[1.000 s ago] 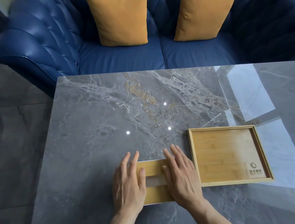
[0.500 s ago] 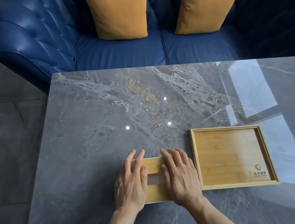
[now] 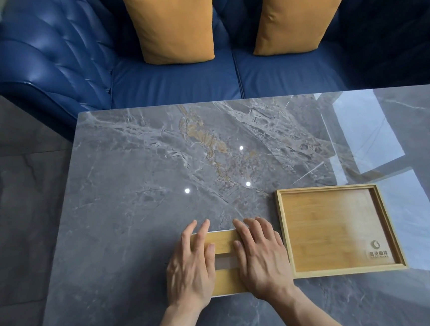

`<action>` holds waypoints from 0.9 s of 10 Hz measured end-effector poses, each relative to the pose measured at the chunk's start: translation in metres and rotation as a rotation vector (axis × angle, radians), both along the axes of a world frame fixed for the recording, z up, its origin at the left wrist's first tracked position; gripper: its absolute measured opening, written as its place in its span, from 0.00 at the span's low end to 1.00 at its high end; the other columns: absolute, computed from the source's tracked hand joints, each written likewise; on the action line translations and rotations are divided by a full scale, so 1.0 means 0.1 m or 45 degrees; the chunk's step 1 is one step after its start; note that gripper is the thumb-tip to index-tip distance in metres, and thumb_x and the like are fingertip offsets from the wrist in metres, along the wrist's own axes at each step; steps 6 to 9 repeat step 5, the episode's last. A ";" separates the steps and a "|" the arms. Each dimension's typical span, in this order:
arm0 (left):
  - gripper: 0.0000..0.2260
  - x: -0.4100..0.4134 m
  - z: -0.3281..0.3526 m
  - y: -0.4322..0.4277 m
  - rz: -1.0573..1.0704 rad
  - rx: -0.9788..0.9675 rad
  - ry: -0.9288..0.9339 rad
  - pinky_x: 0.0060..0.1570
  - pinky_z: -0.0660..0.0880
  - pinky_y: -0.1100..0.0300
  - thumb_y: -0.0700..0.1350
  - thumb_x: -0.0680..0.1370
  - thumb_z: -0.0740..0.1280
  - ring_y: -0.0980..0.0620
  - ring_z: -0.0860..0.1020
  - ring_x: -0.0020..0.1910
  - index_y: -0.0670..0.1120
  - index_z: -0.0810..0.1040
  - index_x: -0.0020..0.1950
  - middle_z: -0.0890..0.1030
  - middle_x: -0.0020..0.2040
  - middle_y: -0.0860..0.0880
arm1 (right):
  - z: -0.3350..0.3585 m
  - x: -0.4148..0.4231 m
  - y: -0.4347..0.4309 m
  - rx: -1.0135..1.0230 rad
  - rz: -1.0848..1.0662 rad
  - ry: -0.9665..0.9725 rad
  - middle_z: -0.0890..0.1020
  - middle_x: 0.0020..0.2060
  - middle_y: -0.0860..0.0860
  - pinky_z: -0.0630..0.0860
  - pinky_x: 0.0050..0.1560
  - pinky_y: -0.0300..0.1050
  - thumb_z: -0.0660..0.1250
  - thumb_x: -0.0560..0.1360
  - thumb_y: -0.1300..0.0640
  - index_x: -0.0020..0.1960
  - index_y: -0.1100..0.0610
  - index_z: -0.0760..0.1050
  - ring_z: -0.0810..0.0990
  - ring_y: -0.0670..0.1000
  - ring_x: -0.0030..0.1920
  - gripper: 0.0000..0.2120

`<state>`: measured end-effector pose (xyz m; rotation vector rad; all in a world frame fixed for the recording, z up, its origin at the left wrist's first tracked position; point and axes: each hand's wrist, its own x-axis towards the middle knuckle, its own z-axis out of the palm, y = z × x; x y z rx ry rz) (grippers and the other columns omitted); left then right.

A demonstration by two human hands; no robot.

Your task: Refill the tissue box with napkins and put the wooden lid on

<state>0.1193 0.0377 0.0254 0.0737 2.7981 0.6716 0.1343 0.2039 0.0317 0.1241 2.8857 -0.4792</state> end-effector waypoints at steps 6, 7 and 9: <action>0.29 -0.03 0.33 -0.09 -0.197 -0.324 0.206 0.72 0.56 0.45 0.61 0.80 0.42 0.41 0.62 0.75 0.51 0.60 0.78 0.63 0.78 0.46 | 0.28 0.05 0.10 0.050 0.055 0.087 0.57 0.79 0.53 0.49 0.76 0.51 0.45 0.82 0.40 0.78 0.51 0.54 0.45 0.51 0.79 0.28; 0.29 -0.03 0.33 -0.09 -0.197 -0.324 0.206 0.72 0.56 0.45 0.61 0.80 0.42 0.41 0.62 0.75 0.51 0.60 0.78 0.63 0.78 0.46 | 0.28 0.05 0.10 0.050 0.055 0.087 0.57 0.79 0.53 0.49 0.76 0.51 0.45 0.82 0.40 0.78 0.51 0.54 0.45 0.51 0.79 0.28; 0.29 -0.03 0.33 -0.09 -0.197 -0.324 0.206 0.72 0.56 0.45 0.61 0.80 0.42 0.41 0.62 0.75 0.51 0.60 0.78 0.63 0.78 0.46 | 0.28 0.05 0.10 0.050 0.055 0.087 0.57 0.79 0.53 0.49 0.76 0.51 0.45 0.82 0.40 0.78 0.51 0.54 0.45 0.51 0.79 0.28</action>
